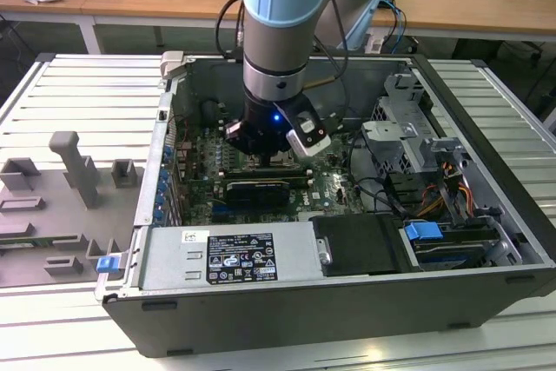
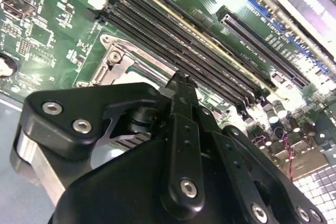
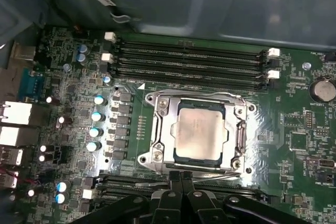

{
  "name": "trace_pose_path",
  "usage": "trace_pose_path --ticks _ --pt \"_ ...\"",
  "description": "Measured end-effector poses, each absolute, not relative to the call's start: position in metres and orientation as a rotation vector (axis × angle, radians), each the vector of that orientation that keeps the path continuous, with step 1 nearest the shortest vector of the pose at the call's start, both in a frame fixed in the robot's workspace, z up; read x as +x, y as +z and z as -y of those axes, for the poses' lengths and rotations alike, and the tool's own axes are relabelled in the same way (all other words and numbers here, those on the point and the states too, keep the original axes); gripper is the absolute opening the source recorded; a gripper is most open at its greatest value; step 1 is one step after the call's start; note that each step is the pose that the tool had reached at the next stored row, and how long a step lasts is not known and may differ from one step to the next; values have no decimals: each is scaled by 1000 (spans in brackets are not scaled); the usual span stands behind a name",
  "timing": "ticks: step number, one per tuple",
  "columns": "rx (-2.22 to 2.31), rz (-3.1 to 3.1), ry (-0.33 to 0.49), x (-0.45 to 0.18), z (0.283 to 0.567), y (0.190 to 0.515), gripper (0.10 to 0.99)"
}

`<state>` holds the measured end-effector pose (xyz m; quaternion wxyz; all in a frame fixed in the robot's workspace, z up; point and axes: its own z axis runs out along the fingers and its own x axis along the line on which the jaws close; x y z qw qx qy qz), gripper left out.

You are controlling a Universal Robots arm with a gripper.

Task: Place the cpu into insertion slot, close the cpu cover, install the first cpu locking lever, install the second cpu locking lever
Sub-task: 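Install the second cpu locking lever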

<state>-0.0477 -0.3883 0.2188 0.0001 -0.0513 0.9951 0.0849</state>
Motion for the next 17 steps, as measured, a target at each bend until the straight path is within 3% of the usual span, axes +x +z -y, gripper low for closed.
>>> trace_pose_path --ticks 17 --pt "-180 -3098 448 -73 403 209 106"
